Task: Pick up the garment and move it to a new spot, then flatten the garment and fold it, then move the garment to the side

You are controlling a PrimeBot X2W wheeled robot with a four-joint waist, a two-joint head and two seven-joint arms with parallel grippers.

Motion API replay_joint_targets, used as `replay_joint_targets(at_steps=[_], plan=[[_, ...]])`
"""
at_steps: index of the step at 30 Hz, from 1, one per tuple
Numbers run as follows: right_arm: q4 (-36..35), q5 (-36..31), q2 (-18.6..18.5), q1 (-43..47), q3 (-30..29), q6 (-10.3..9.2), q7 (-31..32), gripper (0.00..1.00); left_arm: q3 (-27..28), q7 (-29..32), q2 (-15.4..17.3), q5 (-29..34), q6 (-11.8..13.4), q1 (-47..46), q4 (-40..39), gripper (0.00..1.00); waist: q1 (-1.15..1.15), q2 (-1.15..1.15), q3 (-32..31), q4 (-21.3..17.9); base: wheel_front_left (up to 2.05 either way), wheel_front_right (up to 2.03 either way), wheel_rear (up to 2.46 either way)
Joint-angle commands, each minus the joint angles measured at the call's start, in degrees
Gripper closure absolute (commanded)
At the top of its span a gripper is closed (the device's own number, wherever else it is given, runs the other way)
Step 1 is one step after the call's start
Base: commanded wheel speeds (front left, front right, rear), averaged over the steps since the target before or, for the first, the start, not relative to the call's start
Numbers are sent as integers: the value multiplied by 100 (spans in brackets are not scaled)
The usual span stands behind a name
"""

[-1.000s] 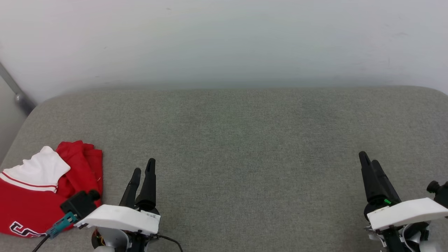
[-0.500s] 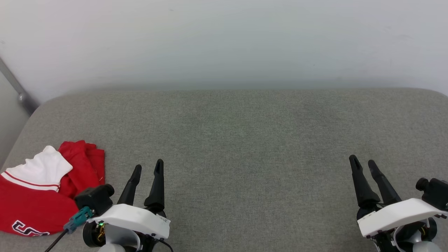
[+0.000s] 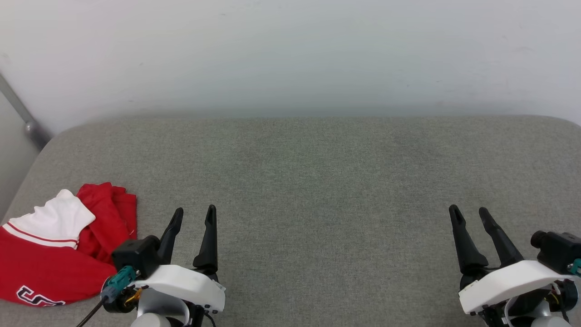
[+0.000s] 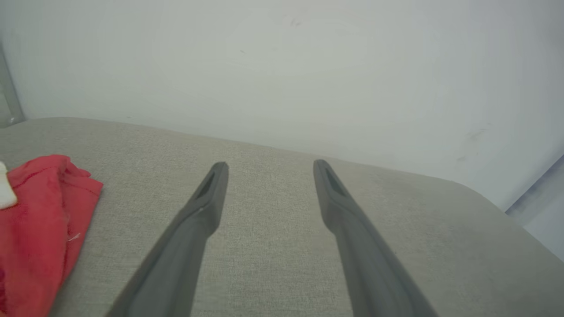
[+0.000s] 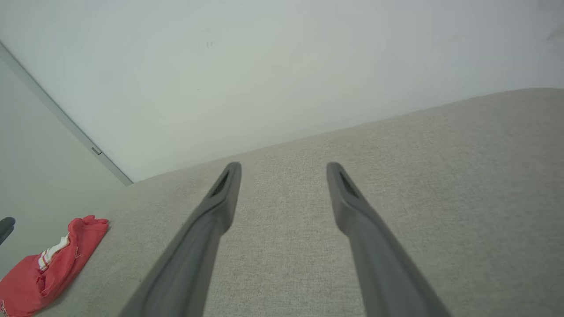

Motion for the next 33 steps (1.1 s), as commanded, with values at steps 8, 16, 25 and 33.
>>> replay_joint_targets(at_steps=[8, 16, 25, 33], plan=[[-182, -597, 42, 71, 1, -1, 2, 0, -186, -151, 103, 490, 108, -128, -16, 0, 0, 0, -12, -4, 0, 0, 0], [-274, -1033, 84, 160, -47, -1, -13, 0, -276, -258, 121, 806, 148, -135, 17, 0, 0, 0, -19, 6, 0, 0, 0], [-296, -1395, 100, 232, -96, -1, -84, 0, -235, -372, 120, 1095, 111, -123, 77, 0, 0, 0, -26, 6, 0, 0, 0], [-237, -1640, 102, 220, -53, -1, -196, 0, -156, -460, 11, 1254, 4, -56, 212, 0, 0, 0, -33, 25, 0, 0, 0]])
